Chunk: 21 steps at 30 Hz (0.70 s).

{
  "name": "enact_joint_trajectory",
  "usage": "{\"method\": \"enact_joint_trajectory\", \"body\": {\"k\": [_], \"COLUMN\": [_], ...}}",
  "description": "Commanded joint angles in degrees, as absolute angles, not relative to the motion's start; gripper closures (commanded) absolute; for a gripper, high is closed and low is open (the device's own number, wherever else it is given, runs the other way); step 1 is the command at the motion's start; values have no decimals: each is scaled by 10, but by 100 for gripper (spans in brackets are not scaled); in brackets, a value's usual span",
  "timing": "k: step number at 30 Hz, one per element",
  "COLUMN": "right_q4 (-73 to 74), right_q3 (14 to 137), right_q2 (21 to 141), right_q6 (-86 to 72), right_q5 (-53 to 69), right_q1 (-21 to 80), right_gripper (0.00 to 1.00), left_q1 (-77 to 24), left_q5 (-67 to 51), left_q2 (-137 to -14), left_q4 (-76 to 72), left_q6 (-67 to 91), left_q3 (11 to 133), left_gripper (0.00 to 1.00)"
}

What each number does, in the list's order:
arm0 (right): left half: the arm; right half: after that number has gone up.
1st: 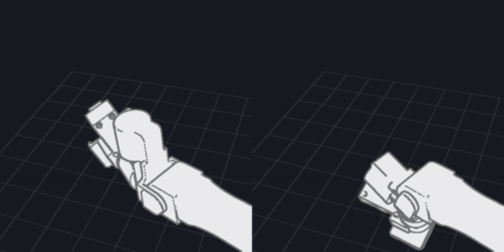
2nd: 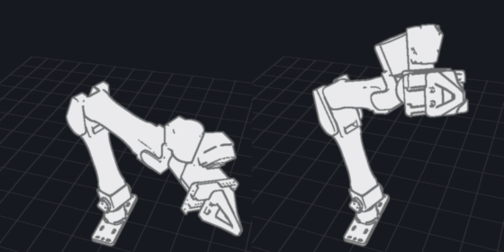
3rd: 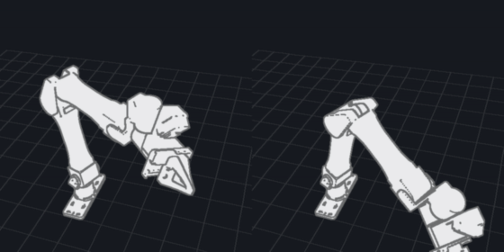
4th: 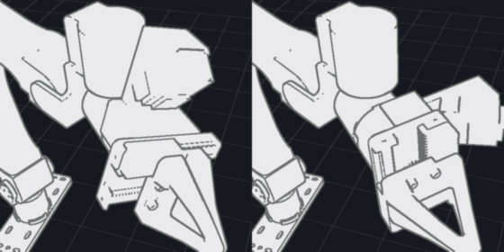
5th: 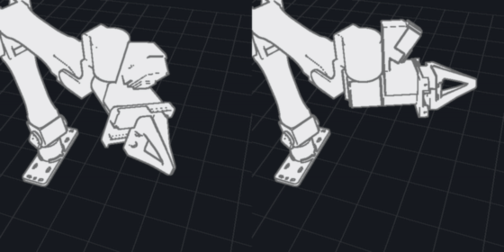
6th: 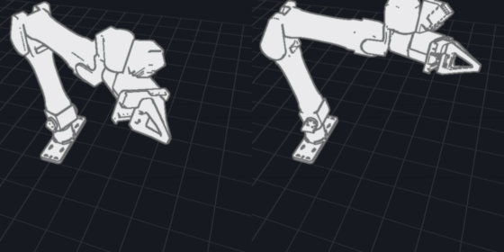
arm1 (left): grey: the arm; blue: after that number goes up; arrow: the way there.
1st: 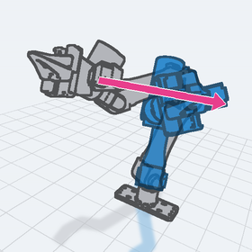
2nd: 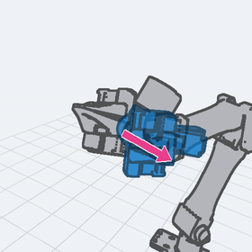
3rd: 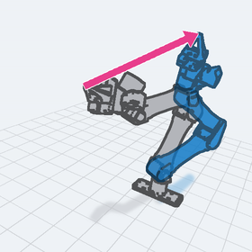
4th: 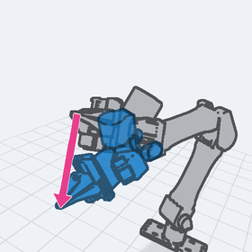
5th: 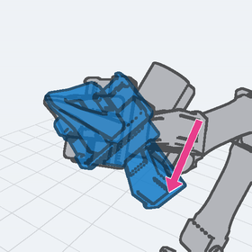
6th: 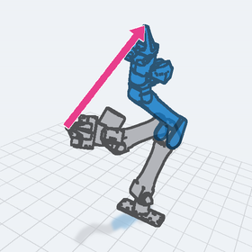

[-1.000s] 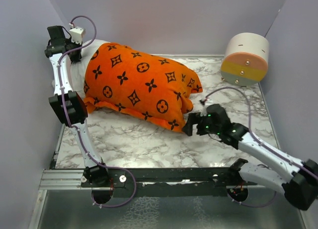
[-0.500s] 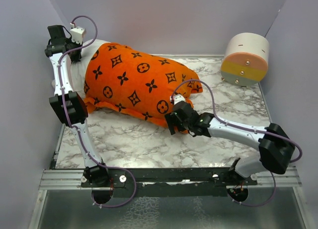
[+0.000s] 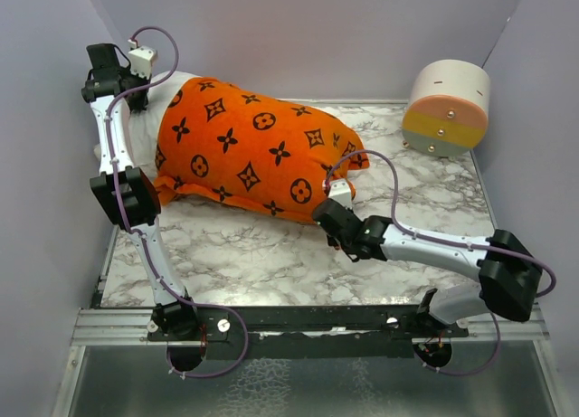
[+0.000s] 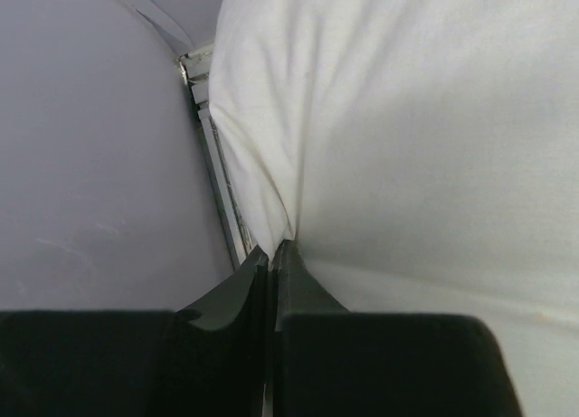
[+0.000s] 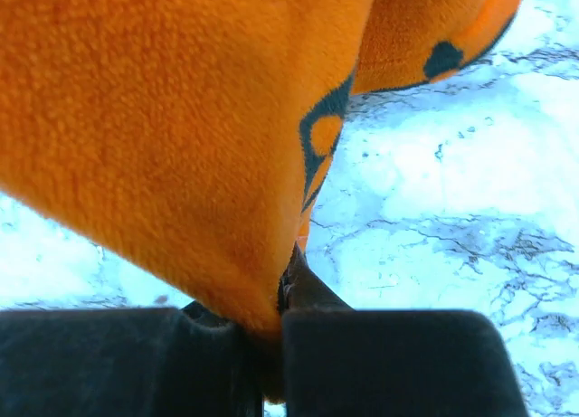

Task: Remove the pillowcase from the pillow
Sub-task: Remove the pillow from the pillowcase.

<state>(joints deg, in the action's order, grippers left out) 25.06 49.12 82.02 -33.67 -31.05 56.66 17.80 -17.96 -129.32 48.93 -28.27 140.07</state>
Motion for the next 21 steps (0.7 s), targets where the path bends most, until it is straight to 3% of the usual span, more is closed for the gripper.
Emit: {"method": "enact_joint_trajectory", "body": {"k": [1, 6, 12, 15, 21], "right_q4": [293, 331, 293, 332, 334], "right_q3": [478, 460, 360, 381, 427], "right_q2": [758, 675, 494, 480, 513], "right_q6": [-415, -524, -604, -606, -567], "right_q5": [-402, -408, -294, -310, -341], "right_q1": [566, 524, 319, 263, 253], "right_gripper": [99, 99, 99, 99, 99], "left_q1": [174, 175, 183, 189, 206], "left_q5": [-163, -142, -122, -110, -124], "left_q2": [-1253, -1248, -1251, -1255, -1253], "left_q4": [464, 449, 440, 439, 451], "left_q6": [-304, -315, -325, -336, -335], "left_q3": [1429, 1426, 1450, 1467, 1472], "left_gripper": [100, 100, 100, 100, 100]}}
